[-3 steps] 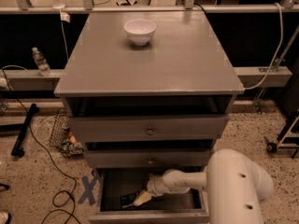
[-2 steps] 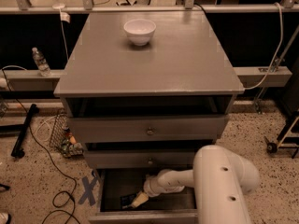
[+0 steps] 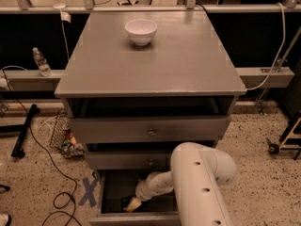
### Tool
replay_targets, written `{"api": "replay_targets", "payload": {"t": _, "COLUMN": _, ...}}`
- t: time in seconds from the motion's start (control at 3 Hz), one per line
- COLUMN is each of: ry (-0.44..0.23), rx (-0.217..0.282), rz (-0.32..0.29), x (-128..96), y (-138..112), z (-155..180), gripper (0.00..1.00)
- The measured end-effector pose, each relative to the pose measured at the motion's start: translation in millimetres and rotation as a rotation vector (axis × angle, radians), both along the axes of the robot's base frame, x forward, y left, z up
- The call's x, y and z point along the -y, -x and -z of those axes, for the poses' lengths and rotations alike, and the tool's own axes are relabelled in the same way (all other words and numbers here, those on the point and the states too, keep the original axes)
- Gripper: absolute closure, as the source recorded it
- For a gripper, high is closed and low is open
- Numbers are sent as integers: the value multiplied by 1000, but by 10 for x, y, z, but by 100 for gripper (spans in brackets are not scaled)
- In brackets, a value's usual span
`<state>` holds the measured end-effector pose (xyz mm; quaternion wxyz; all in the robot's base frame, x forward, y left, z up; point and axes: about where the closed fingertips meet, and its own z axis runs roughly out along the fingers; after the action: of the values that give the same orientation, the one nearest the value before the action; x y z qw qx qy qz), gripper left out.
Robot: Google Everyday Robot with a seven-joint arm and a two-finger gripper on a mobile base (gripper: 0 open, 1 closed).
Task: Pick rxbar blueberry from bottom drawer and place on counter
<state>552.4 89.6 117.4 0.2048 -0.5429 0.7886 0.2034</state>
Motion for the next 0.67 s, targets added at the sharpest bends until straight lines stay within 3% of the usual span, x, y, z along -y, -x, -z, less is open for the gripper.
{"api": "replay_targets", "payload": {"t": 0.67, "ry": 28, "rx": 5, "rz": 2, "x": -73, "y": 35, "z": 133, "gripper": 0}}
